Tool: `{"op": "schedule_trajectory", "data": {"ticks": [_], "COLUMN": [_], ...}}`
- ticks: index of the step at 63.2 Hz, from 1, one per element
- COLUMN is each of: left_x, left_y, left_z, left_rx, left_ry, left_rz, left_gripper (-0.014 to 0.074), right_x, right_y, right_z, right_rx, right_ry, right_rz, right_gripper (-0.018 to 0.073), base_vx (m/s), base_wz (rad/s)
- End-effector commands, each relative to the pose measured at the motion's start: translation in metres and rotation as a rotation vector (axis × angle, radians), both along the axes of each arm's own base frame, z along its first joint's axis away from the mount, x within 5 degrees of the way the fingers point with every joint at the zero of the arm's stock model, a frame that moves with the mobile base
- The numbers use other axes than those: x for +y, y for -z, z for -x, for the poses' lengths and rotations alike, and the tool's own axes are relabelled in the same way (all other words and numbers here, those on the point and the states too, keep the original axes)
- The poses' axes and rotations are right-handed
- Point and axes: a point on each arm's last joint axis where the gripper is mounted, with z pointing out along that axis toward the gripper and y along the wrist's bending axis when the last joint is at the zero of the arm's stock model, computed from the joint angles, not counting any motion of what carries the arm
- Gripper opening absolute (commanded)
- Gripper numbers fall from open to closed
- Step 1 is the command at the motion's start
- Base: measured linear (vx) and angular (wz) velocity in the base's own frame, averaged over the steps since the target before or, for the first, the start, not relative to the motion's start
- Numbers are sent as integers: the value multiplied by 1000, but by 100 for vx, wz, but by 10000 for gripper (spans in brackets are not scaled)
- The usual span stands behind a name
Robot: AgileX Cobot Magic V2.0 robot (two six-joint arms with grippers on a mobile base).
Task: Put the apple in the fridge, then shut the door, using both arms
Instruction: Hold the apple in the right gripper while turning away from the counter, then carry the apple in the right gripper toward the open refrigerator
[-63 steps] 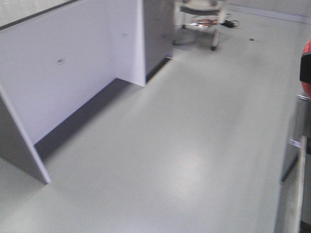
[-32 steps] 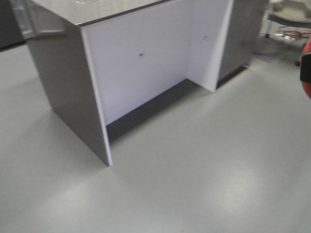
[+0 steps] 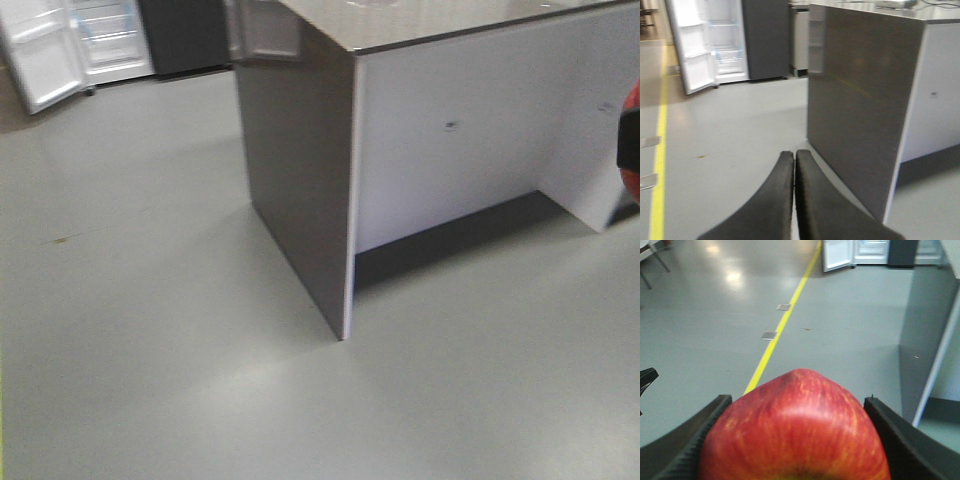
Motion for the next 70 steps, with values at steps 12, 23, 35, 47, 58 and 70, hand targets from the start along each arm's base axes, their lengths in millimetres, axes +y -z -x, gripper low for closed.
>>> {"op": "schedule_trajectory", "data": {"ticks": [12,23,35,47,58,70], "left_x": [-1,-1,-3,-5,-5,-5], "left_y": [1,1,1,1,1,1], "left_z": [0,0,-1,-1,-1,-1], "left_rx": [-63,-63,-61,-61,-61,-61], "left_ry": [6,6,51,78,78,78], "left_rz": [14,14,16,16,16,16], "left_gripper": [-6,-6,-6,-6,-6,-6], "right_x": [1,1,1,1,1,1], "right_y": [-12,-12,-12,-12,-12,-12], "right_z": [0,0,0,1,1,1], "right_rx": [-78,-76,-76,-75,-75,-75], "right_ry": [15,16,16,16,16,16], "right_rz": [-57,-59,-60,-59,-59,-59], "right_gripper": [-3,-3,-3,-3,-3,-3], "base_vx": [7,9,10,12,13,15], "base_wz": [53,42,39,42,46,44]}}
